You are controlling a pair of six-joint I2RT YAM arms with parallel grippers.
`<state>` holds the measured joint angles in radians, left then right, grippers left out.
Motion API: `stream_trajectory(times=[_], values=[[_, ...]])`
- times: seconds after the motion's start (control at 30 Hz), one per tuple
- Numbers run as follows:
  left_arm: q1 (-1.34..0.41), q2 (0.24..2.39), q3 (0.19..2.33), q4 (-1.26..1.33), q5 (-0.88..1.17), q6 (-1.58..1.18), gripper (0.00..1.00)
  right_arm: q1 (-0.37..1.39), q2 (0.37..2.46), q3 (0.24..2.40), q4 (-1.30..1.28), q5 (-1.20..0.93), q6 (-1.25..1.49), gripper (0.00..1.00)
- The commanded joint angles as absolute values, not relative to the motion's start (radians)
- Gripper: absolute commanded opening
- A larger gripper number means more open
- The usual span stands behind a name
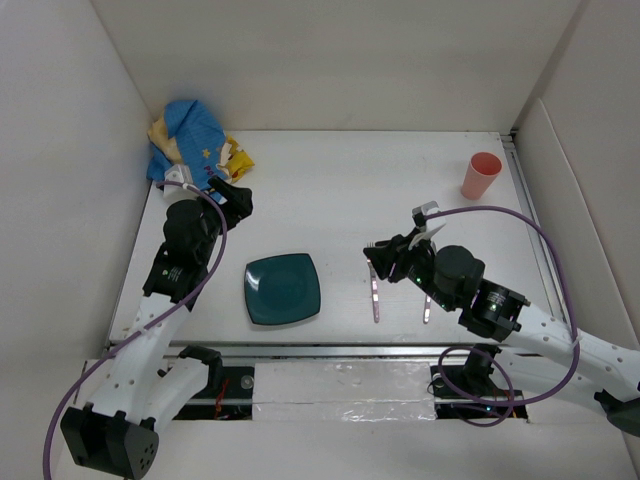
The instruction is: Set the dinner table for one person
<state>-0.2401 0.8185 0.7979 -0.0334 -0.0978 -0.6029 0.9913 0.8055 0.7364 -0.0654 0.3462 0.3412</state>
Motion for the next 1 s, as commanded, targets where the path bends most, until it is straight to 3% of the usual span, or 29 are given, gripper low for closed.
stream_trajectory(times=[0.0, 0.1, 0.13, 0.23, 0.27, 0.37, 0.43, 0.57, 0.97], values=[[-0.236, 0.877, 0.793, 0.104, -0.152, -0.701, 0.76, 0.992, 0.796, 0.732, 0.006, 0.373, 0.353, 0.37], [-0.236, 0.978, 0.793, 0.179, -0.222, -0.799, 0.73, 0.992, 0.810, 0.703, 0.045, 0.354, 0.345, 0.00], [-0.227, 1.003, 0.793, 0.195, -0.242, -0.814, 0.71, 0.992, 0.811, 0.710, 0.016, 0.347, 0.350, 0.00], [-0.172, 1.097, 0.805, 0.198, -0.298, -0.925, 0.51, 0.992, 0.810, 0.701, 0.006, 0.344, 0.350, 0.00], [-0.160, 1.135, 0.801, 0.228, -0.316, -0.933, 0.33, 0.992, 0.807, 0.683, 0.006, 0.344, 0.351, 0.00], [-0.135, 1.213, 0.822, 0.265, -0.391, -0.939, 0.03, 0.992, 0.785, 0.672, -0.032, 0.348, 0.356, 0.00], [-0.085, 1.270, 0.854, 0.256, -0.367, -0.937, 0.04, 0.992, 0.775, 0.661, -0.034, 0.344, 0.357, 0.00], [0.008, 1.434, 0.949, 0.200, -0.270, -0.940, 0.36, 0.992, 0.761, 0.640, -0.046, 0.359, 0.368, 0.00], [0.086, 1.753, 1.175, 0.169, -0.200, -0.976, 0.42, 0.992, 0.759, 0.627, -0.070, 0.341, 0.364, 0.04]])
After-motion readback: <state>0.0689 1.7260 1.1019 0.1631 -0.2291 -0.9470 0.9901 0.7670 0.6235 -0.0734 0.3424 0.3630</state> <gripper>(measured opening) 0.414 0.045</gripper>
